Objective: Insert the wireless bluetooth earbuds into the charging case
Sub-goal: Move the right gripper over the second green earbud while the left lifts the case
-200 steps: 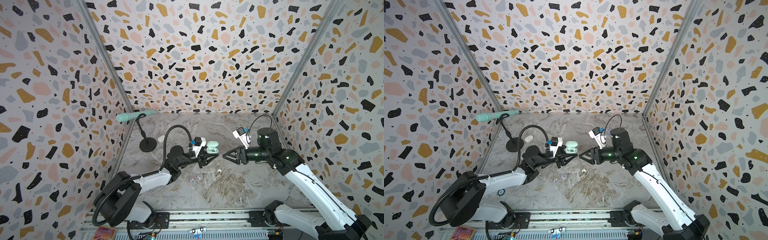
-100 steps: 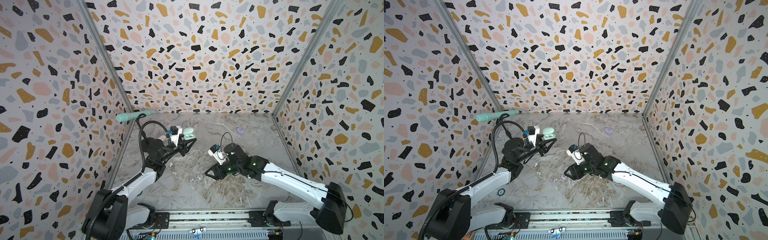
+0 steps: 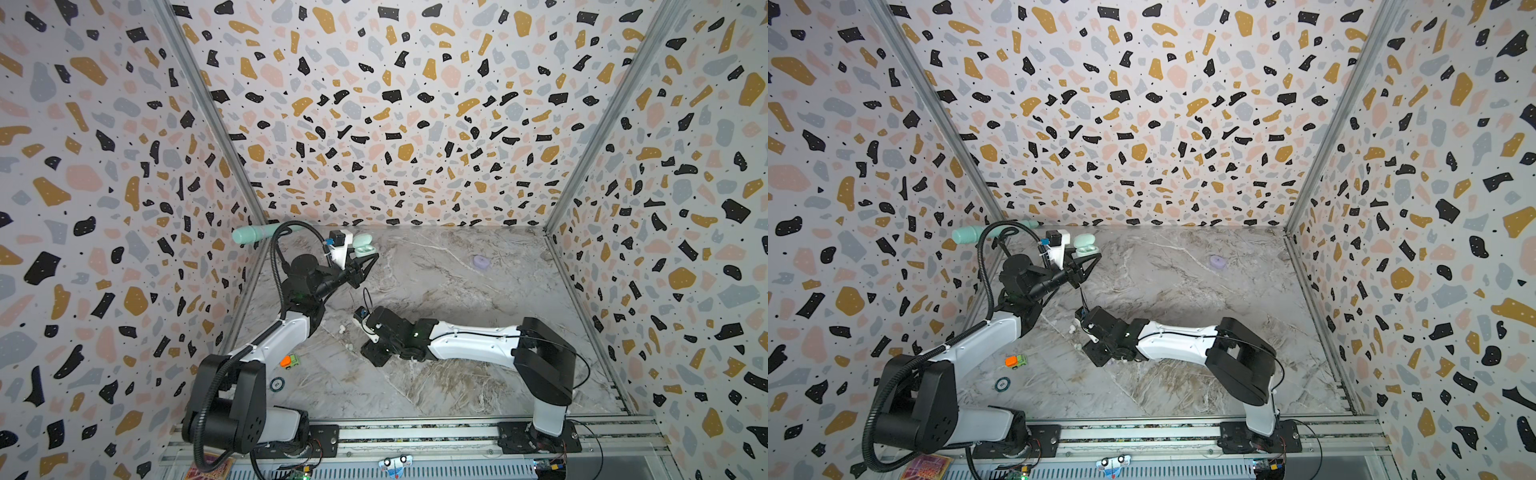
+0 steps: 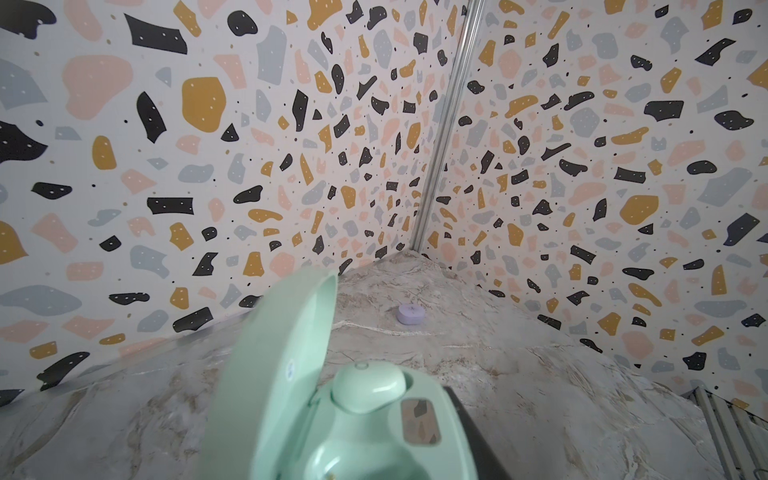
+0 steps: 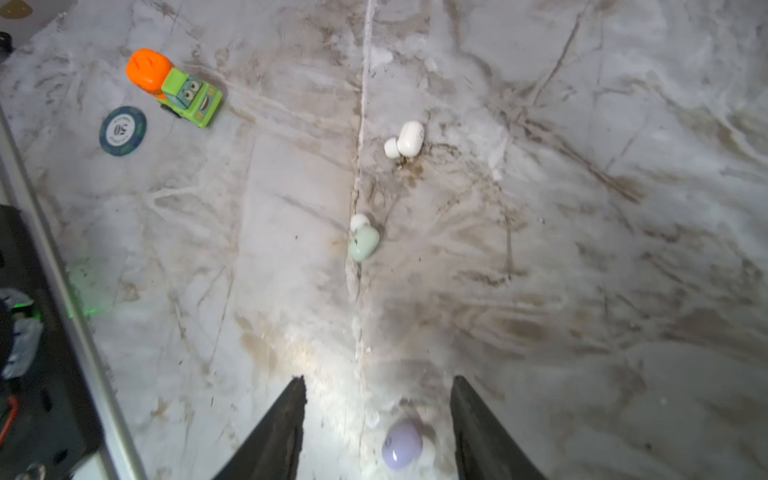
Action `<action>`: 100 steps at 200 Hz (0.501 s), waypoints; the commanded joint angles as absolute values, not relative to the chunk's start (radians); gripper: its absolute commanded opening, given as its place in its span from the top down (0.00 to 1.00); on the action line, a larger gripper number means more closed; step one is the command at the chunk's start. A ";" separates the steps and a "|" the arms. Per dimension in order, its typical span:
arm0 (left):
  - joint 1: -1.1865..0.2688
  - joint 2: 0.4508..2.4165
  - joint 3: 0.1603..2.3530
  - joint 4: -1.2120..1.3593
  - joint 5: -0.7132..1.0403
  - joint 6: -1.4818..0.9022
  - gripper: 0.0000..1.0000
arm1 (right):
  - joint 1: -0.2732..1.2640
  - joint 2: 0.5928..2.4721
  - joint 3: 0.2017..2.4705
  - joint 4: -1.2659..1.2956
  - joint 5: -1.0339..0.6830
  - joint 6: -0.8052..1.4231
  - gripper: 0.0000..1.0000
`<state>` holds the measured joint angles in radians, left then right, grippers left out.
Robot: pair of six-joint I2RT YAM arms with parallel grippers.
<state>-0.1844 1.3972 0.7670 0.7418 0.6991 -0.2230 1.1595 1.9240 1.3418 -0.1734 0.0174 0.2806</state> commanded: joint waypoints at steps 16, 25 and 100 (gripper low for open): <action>-0.173 1.474 0.830 0.861 0.753 -0.252 0.72 | 1.174 2.057 1.523 -0.237 0.101 0.230 0.44; -0.170 1.490 0.836 0.880 0.762 -0.265 0.72 | 1.174 2.087 1.562 -0.261 0.099 0.223 0.44; -0.152 1.546 0.842 1.011 0.795 -0.361 0.71 | 1.178 2.241 1.735 -0.390 0.103 0.178 0.44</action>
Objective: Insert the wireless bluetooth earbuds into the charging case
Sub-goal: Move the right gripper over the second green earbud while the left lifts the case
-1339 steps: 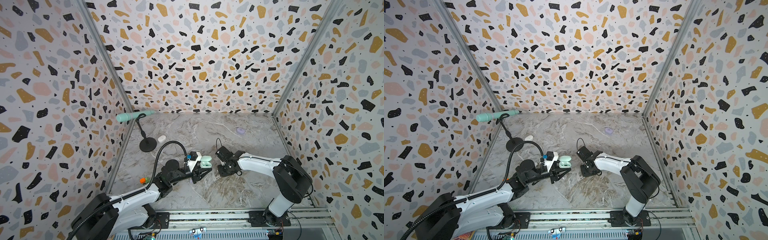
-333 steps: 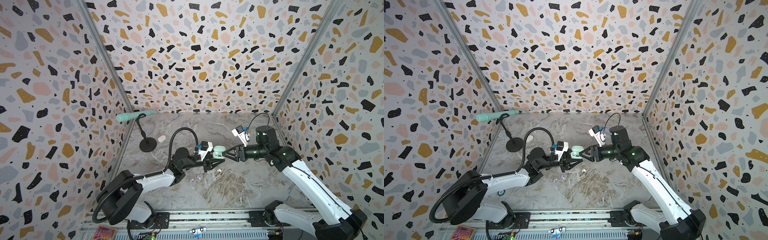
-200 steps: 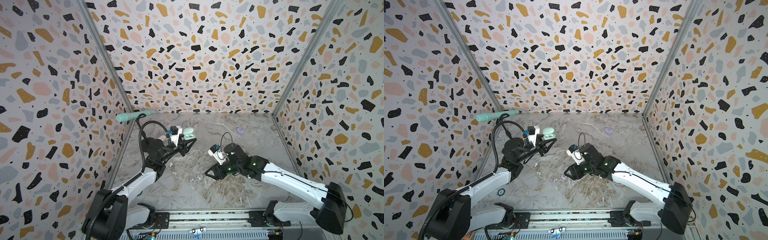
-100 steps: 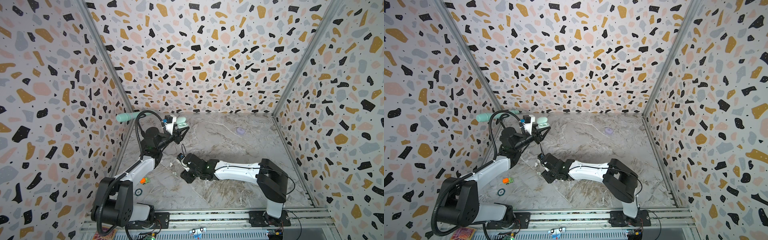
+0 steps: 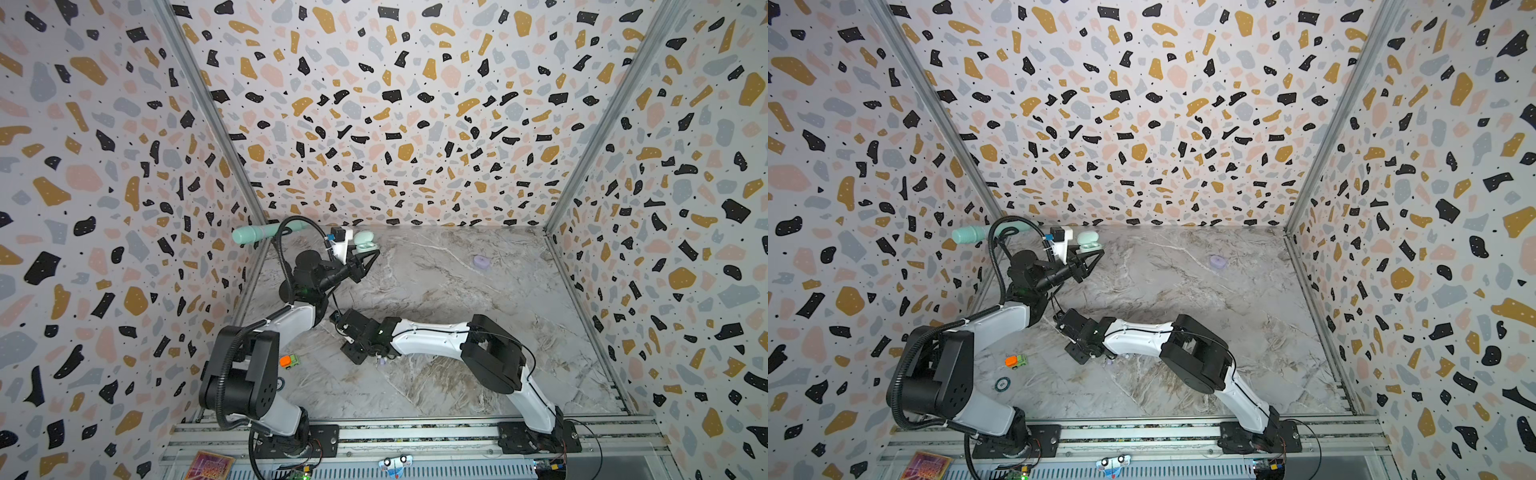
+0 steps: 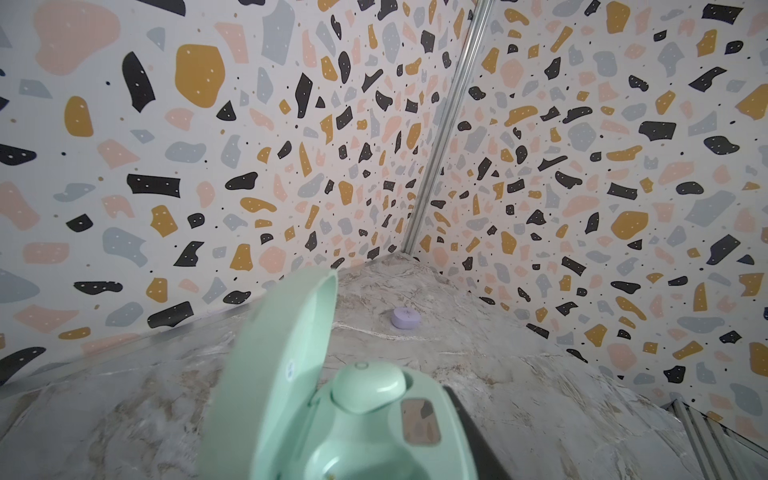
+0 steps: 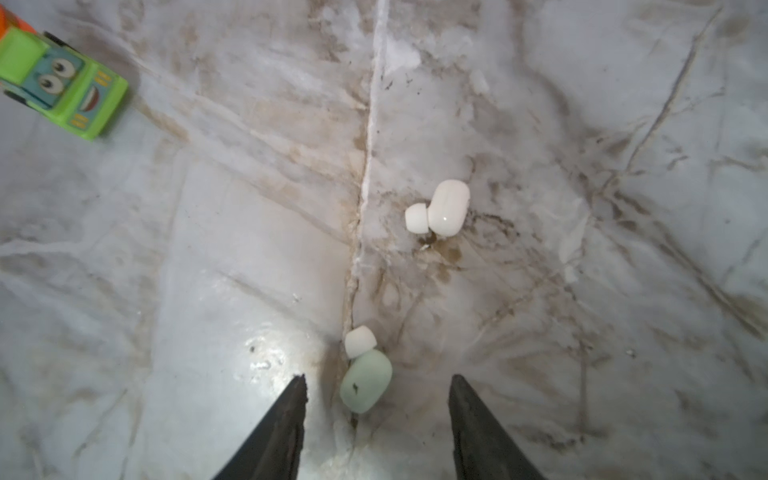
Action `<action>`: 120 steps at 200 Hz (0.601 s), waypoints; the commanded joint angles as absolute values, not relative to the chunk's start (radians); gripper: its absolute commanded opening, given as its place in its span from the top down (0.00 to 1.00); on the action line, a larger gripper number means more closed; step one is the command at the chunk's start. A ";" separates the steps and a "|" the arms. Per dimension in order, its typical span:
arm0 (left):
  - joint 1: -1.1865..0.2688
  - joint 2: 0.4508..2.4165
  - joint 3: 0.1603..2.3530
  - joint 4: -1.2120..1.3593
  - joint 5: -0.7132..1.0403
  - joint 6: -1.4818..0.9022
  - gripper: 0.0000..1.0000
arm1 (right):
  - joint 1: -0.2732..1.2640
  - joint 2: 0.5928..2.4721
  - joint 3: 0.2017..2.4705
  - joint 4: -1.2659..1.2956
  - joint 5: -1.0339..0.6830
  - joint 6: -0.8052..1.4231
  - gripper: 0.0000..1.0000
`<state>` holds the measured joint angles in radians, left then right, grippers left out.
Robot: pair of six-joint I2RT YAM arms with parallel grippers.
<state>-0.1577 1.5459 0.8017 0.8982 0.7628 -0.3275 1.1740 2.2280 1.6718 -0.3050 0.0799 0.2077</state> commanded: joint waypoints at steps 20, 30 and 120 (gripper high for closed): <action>-0.152 1.542 0.835 1.016 0.796 -0.359 0.71 | 1.179 2.253 1.752 -0.422 0.118 0.160 0.44; -0.152 1.541 0.834 1.013 0.796 -0.360 0.71 | 1.178 2.252 1.748 -0.433 0.130 0.153 0.44; -0.149 1.543 0.842 1.009 0.801 -0.363 0.71 | 1.141 2.204 1.655 -0.423 0.171 0.151 0.46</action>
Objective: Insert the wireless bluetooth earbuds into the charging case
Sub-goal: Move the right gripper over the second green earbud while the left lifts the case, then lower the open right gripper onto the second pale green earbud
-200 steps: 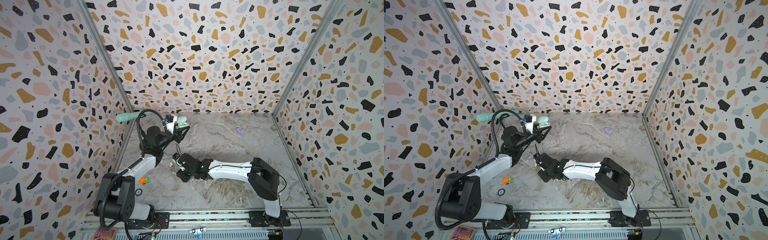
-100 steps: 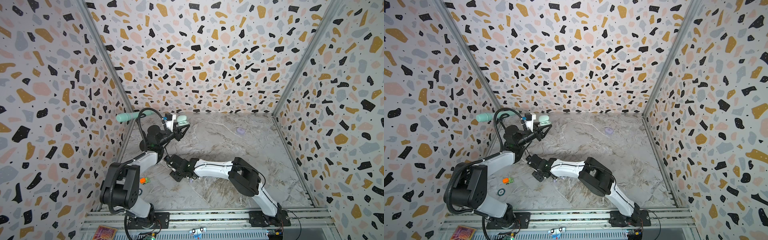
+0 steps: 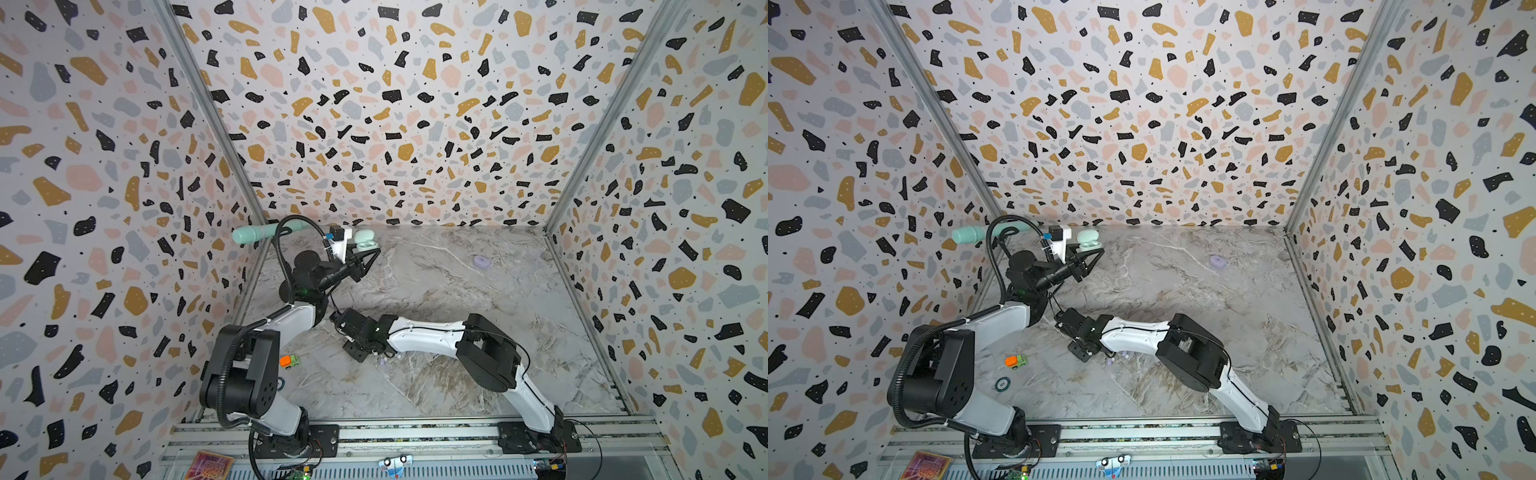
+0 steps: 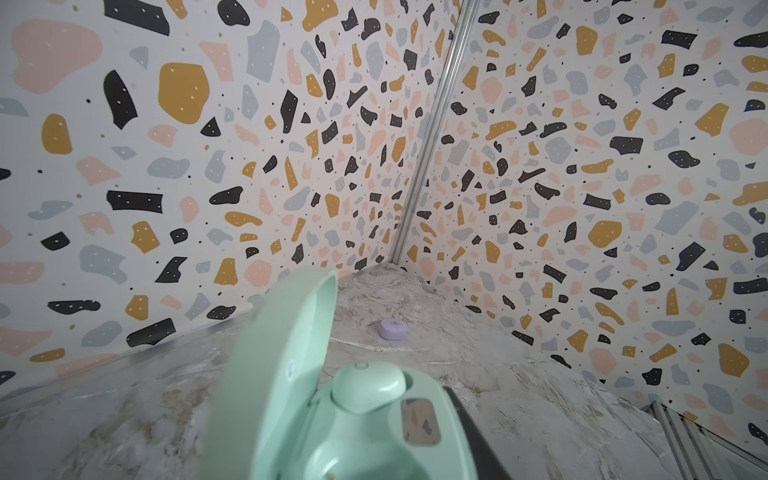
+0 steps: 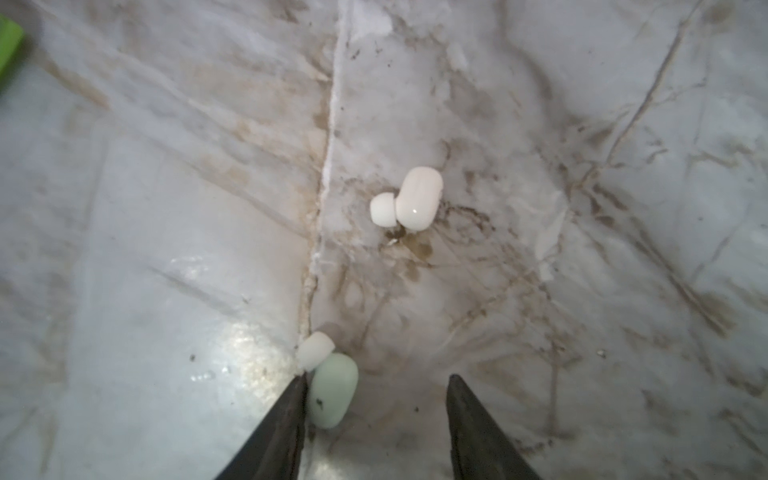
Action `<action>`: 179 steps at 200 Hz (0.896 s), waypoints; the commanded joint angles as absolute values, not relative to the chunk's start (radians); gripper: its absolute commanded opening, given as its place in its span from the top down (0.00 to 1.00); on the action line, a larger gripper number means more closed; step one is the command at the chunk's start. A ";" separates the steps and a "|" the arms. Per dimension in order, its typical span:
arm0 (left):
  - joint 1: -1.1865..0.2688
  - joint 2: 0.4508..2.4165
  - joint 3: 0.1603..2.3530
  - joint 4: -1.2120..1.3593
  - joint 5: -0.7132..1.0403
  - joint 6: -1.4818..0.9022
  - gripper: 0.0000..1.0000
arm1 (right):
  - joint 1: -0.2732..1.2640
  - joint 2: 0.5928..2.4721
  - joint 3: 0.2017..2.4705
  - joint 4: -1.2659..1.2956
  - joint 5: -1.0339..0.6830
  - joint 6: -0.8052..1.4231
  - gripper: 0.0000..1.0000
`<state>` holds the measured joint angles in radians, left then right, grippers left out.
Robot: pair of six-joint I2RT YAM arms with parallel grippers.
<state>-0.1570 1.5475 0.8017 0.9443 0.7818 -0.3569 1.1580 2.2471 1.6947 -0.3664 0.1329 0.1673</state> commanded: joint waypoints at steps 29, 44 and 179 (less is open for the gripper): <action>-0.149 1.543 0.842 1.011 0.802 -0.365 0.70 | 1.126 2.194 1.637 -0.417 0.173 0.147 0.46; -0.149 1.543 0.842 1.011 0.802 -0.366 0.71 | 1.118 2.195 1.639 -0.413 0.171 0.145 0.46; -0.149 1.545 0.839 1.007 0.804 -0.369 0.70 | 1.108 2.257 1.755 -0.430 0.134 0.133 0.46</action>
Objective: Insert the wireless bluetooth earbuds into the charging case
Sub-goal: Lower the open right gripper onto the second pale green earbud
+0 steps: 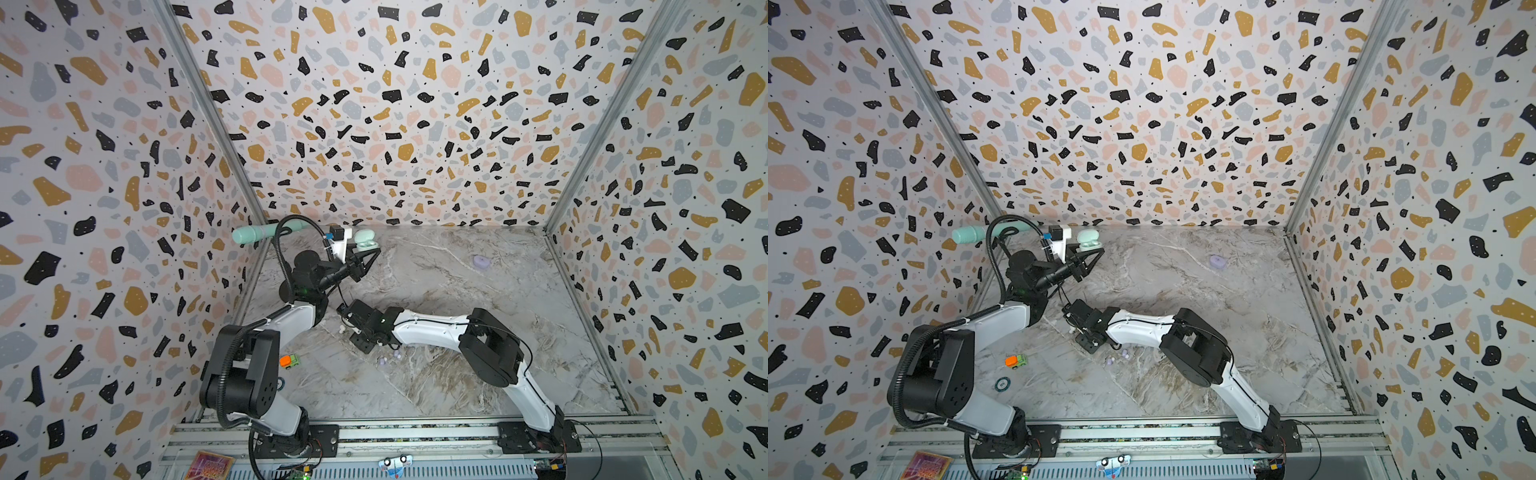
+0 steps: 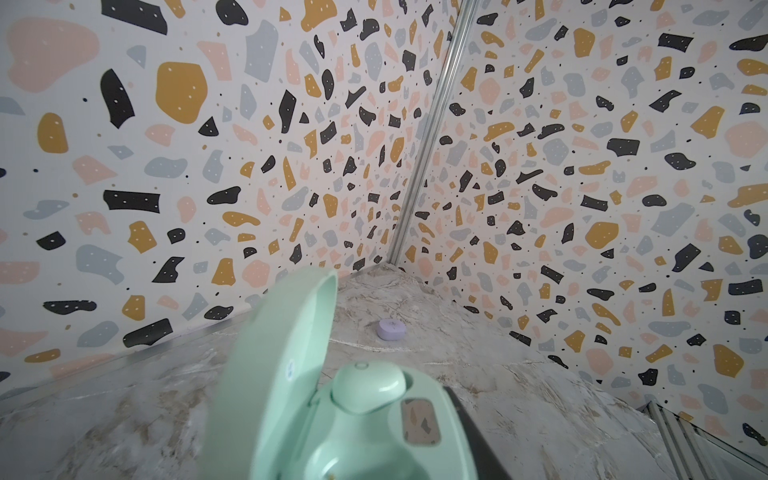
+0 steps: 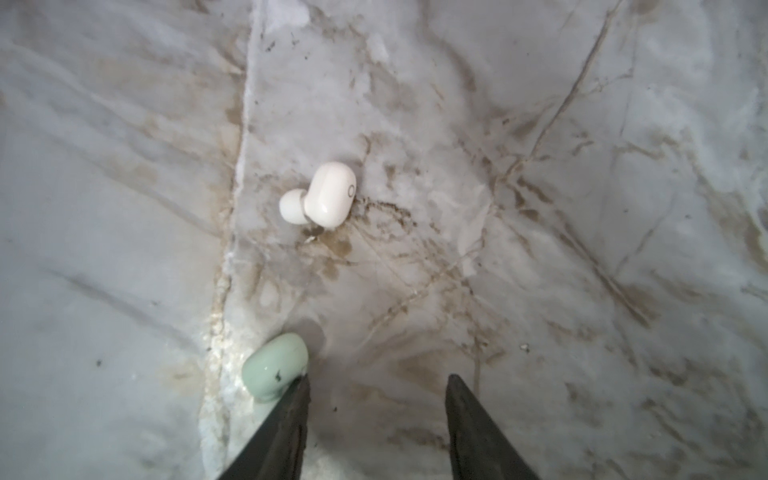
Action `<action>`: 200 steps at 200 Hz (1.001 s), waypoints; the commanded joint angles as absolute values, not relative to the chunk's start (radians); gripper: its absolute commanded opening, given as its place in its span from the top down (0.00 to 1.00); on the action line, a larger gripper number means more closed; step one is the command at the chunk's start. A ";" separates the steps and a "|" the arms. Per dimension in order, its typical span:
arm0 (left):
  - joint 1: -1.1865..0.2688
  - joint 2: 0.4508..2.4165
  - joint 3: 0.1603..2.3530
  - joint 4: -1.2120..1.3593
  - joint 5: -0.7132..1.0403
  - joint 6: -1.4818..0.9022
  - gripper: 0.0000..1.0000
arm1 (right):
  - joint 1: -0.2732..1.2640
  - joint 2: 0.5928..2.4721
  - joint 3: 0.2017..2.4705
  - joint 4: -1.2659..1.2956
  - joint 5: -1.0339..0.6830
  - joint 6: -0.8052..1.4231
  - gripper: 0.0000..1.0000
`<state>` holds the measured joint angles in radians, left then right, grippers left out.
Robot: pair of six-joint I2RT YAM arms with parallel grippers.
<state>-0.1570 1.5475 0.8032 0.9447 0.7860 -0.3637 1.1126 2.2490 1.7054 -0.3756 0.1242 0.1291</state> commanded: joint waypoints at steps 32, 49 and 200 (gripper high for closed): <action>-0.149 1.544 0.845 0.990 0.801 -0.360 0.70 | 1.104 2.203 1.763 -0.451 0.124 0.206 0.48; -0.147 1.542 0.845 0.988 0.801 -0.358 0.70 | 1.104 2.175 1.769 -0.460 0.099 0.248 0.48; -0.147 1.541 0.833 0.981 0.796 -0.348 0.70 | 1.129 2.335 2.034 -0.689 -0.009 0.373 0.63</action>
